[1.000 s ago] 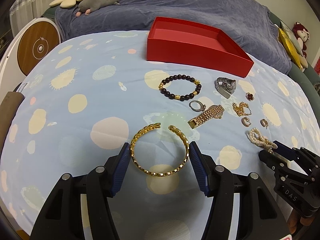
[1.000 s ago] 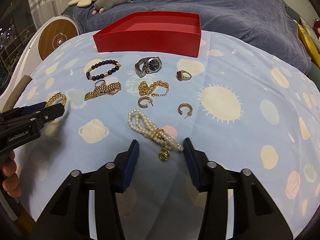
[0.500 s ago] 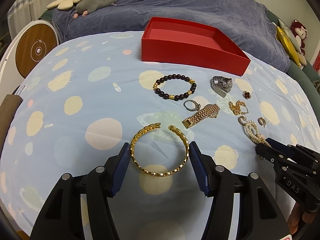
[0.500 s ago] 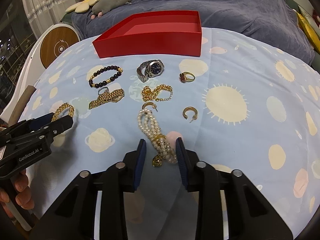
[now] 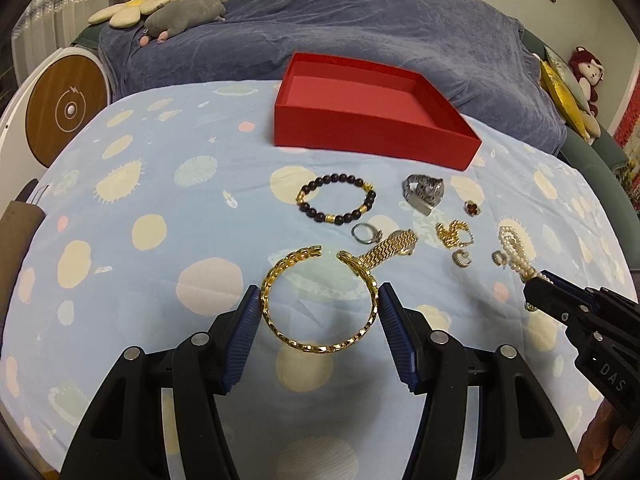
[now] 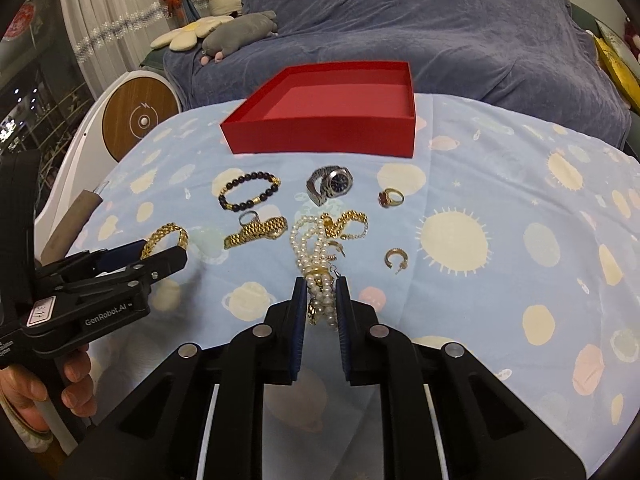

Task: Organize jewelry
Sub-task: 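Carry bangle and necklace into the red box and open both tools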

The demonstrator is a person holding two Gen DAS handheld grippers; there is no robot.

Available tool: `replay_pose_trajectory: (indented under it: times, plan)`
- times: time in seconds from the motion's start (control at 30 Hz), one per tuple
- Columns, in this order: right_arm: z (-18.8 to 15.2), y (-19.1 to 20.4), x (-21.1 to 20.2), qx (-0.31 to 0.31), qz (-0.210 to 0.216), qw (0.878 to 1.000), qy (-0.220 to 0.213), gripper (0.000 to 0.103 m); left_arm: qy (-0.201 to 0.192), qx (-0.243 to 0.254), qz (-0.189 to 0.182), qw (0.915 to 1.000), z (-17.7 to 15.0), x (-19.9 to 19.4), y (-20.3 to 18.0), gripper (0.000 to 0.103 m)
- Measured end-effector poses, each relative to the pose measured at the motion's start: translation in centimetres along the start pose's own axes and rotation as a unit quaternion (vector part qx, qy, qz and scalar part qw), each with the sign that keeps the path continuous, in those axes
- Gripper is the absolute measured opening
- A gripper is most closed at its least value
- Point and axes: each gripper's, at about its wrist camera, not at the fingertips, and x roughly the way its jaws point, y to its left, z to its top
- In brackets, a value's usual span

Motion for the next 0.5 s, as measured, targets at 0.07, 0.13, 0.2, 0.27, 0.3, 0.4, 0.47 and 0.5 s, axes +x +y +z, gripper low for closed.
replay_pose_trajectory:
  times: [0.07, 0.13, 0.2, 0.27, 0.3, 0.4, 0.47, 0.5]
  plan:
    - [1.5, 0.1, -0.8, -0.002, 0.002, 1.0, -0.013, 0.014, -0.007, 0.007, -0.012, 0.9999, 1.5, -0.9, -0.4, 0.057]
    - [3.8, 0.2, -1.7, -0.012, 0.004, 0.999, -0.031, 0.014, -0.018, 0.018, -0.028, 0.9993, 3.6, -1.7, -0.8, 0.057]
    - [6.4, 0.1, -2.0, -0.023, 0.0, 0.999, -0.048, 0.014, -0.044, 0.038, -0.024, 0.998, 6.1, -2.2, -1.4, 0.057]
    - [9.2, -0.6, -1.5, -0.02, 0.001, 0.998, -0.057, 0.014, -0.066, 0.053, -0.019, 0.9962, 8.9, -2.1, -1.9, 0.057]
    - [10.7, -1.0, -0.8, -0.017, -0.002, 0.998, -0.061, 0.014, -0.073, 0.056, -0.022, 0.9955, 10.2, -1.8, -2.1, 0.057]
    - [14.3, -2.3, 2.0, -0.008, -0.013, 0.998, -0.063, 0.014, -0.083, 0.059, -0.028, 0.9944, 14.2, 0.0, -2.5, 0.057]
    - [16.4, -3.3, 4.2, 0.003, -0.014, 0.998, -0.057, 0.014, -0.088, 0.064, -0.012, 0.994, 16.5, 1.8, -3.0, 0.057]
    - [17.3, -3.6, 5.5, 0.006, -0.016, 0.998, -0.055, 0.014, -0.09, 0.07, -0.013, 0.9934, 17.4, 2.8, -3.2, 0.057]
